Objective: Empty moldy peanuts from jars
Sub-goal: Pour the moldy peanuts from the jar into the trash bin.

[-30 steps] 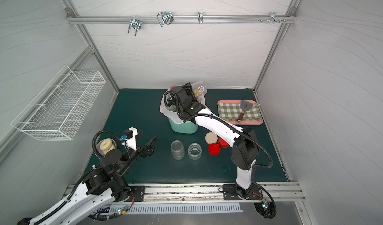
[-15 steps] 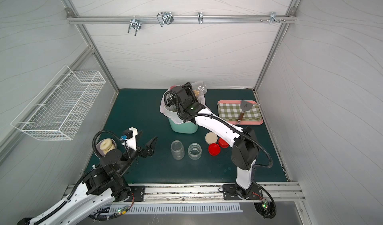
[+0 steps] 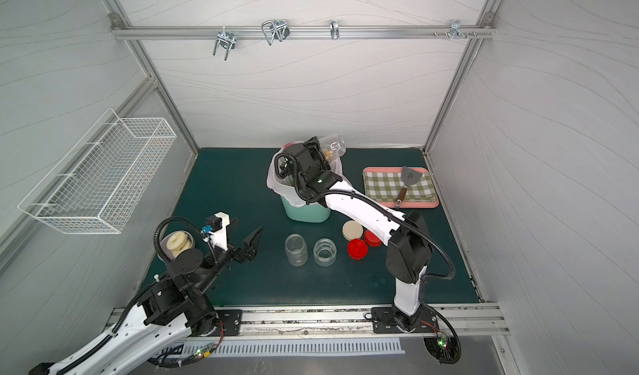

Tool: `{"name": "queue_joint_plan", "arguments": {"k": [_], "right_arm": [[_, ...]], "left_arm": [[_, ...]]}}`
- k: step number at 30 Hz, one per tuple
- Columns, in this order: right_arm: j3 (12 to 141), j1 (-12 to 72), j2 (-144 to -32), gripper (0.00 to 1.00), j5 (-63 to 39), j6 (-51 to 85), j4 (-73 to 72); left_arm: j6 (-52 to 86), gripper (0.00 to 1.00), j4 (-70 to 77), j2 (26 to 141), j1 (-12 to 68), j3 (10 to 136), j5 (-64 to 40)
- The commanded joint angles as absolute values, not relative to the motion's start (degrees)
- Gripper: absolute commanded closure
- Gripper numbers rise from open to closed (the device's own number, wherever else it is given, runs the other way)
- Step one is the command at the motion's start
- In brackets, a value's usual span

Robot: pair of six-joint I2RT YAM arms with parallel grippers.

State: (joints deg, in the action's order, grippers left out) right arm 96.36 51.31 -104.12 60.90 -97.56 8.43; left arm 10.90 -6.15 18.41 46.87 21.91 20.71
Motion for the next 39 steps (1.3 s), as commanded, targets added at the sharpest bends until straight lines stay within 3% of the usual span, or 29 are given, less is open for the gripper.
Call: {"name": "queue_joint_plan", "arguments": {"k": [1, 39], "right_arm": [[95.98, 51.77, -104.15, 1.00, 62.74, -100.16, 6.83], [97.16, 51.68, -105.33, 1.00, 62.84, -100.46, 10.59]], "left_arm": [[10.46, 0.00, -4.58, 17.67, 46.70, 23.03, 20.54], [9.90, 0.00, -5.01, 16.25, 46.69, 22.68, 20.99]]}}
